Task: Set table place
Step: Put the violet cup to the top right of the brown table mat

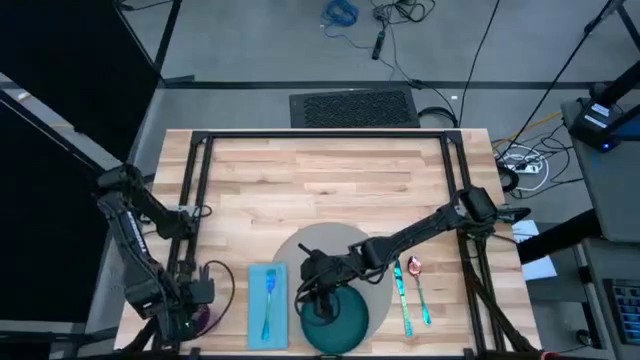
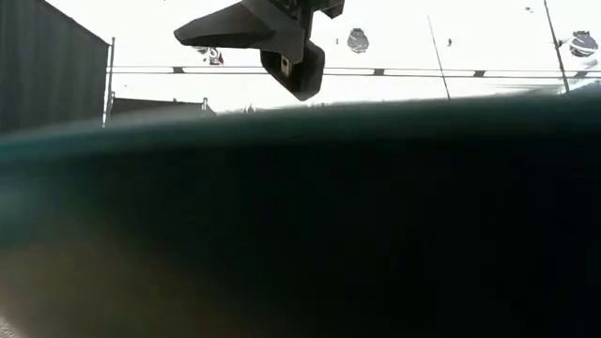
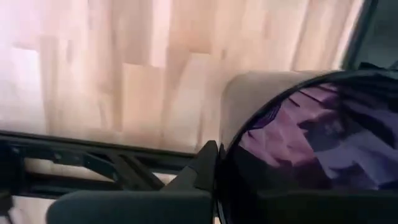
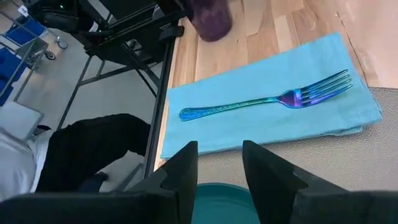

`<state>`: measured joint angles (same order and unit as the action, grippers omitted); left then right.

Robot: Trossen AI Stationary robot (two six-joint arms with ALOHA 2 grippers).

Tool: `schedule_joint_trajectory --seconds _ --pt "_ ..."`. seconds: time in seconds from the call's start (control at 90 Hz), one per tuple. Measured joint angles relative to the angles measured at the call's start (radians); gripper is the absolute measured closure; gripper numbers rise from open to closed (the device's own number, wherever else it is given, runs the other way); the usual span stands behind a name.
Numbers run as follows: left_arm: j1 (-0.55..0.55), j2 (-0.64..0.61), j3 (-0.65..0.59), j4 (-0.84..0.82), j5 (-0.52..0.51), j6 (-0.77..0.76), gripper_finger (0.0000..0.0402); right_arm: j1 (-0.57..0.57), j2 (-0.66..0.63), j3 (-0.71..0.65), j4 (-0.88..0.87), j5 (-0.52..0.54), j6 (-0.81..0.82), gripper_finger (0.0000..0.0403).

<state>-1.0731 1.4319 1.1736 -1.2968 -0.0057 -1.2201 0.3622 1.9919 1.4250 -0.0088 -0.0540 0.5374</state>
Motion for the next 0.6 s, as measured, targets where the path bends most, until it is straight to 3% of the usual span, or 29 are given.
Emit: schedule_joint_trajectory --seconds 0.122,0.211,0.422,0.6 --pt "0.073 -0.011 0.002 -0.116 -0.084 0.083 0.0399 0.003 -0.026 -0.001 -0.083 0.011 0.0 0.0289" --pt "0.159 -0.023 0.0 -0.169 -0.146 0.183 0.04 0.018 -0.069 -0.001 -0.174 0.106 -0.003 0.0289" --pt "0.447 -0.077 -0.003 -0.179 -0.225 0.461 0.0401 0.069 -0.172 -0.001 -0.356 0.257 -0.051 0.0289" --pt "0.697 -0.145 -0.003 -0.163 -0.231 0.713 0.0401 0.115 -0.193 -0.001 -0.417 0.275 -0.067 0.0289"
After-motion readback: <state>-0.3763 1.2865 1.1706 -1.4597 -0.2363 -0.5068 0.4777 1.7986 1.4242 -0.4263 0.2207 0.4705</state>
